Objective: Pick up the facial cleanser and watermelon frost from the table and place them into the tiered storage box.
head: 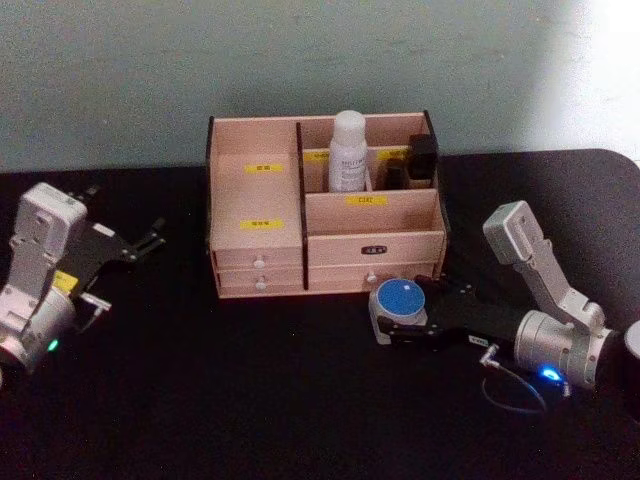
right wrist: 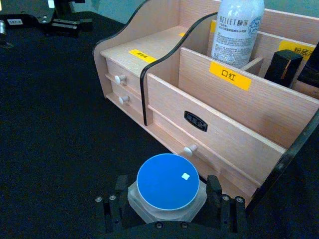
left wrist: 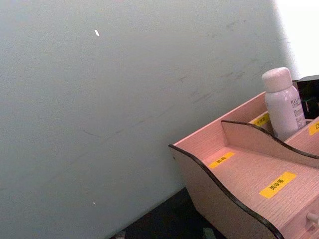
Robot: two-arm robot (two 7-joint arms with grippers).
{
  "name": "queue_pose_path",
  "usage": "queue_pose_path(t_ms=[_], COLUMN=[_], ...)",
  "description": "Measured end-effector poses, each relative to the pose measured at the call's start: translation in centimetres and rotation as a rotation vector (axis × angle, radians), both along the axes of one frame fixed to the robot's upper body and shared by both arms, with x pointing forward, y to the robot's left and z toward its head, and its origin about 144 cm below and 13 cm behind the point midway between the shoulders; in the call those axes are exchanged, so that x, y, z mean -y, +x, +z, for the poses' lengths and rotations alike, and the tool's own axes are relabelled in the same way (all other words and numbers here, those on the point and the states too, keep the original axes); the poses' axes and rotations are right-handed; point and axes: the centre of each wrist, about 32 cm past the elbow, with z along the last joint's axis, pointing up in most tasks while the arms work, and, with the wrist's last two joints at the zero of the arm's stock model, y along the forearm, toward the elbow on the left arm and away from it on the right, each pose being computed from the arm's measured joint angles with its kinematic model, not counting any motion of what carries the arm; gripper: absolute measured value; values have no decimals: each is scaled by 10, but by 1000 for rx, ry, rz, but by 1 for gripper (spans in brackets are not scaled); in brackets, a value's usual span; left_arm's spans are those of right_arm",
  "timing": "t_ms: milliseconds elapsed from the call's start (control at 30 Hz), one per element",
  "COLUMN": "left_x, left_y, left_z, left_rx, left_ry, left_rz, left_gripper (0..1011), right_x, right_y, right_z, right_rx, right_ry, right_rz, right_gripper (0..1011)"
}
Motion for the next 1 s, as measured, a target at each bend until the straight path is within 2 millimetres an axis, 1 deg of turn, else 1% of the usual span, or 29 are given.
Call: queue_pose_path(t_ms=[533, 1000], left_x=[0, 0], left_y=[0, 0], left_z=[0, 0], left_rx=[0, 0], left_ry=[0, 0], left_rz=[0, 0], left_gripper=[1001, 1001], right_x=[-3, -3], right_y=[0, 0], right_z=[2, 0], right_rx=[10, 3], right_ry=[5, 1], right_rz=[13, 1], right_gripper=[1002, 1003])
